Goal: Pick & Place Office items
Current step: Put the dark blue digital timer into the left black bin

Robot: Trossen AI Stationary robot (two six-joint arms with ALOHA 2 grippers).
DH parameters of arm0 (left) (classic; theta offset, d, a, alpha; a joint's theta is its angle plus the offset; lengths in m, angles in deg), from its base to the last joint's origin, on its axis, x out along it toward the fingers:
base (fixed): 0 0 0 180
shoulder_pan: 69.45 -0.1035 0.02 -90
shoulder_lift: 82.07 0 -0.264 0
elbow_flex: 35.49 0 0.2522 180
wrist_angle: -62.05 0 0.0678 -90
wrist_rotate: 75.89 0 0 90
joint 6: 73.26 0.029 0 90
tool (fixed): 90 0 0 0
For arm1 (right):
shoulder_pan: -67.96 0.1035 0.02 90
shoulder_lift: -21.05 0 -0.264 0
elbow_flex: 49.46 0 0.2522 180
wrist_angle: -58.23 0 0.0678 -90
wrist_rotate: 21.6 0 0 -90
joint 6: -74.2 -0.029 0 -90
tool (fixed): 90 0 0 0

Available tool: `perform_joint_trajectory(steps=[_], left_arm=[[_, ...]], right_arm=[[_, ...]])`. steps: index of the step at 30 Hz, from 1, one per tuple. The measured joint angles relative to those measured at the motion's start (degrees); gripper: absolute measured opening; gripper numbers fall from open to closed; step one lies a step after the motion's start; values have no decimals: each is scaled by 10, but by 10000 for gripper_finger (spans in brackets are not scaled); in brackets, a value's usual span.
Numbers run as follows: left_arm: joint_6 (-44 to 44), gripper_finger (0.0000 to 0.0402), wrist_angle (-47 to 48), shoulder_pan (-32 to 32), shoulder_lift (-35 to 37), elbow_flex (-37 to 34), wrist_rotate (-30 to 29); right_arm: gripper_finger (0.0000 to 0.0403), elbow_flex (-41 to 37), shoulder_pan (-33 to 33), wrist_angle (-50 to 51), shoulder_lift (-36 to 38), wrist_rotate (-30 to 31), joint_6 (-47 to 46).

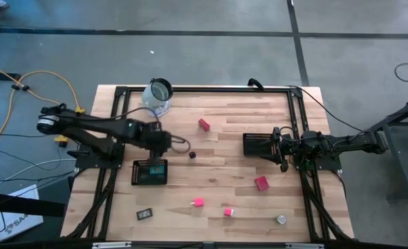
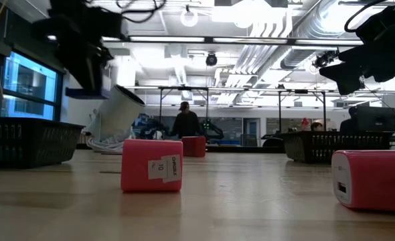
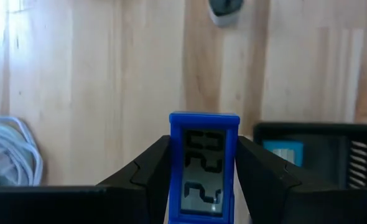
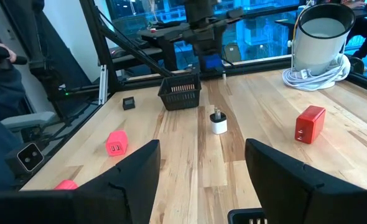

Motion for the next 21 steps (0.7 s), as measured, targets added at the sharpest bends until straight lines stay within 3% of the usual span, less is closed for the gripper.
perform_joint_trajectory(steps=[13, 21], left_arm=[[-223, 151, 22, 205, 10, -41, -71], [-282, 151, -36, 259, -24, -66, -73]], right_arm=[[223, 0, 0, 0, 0, 0, 0], [223, 0, 0, 0, 0, 0, 0]])
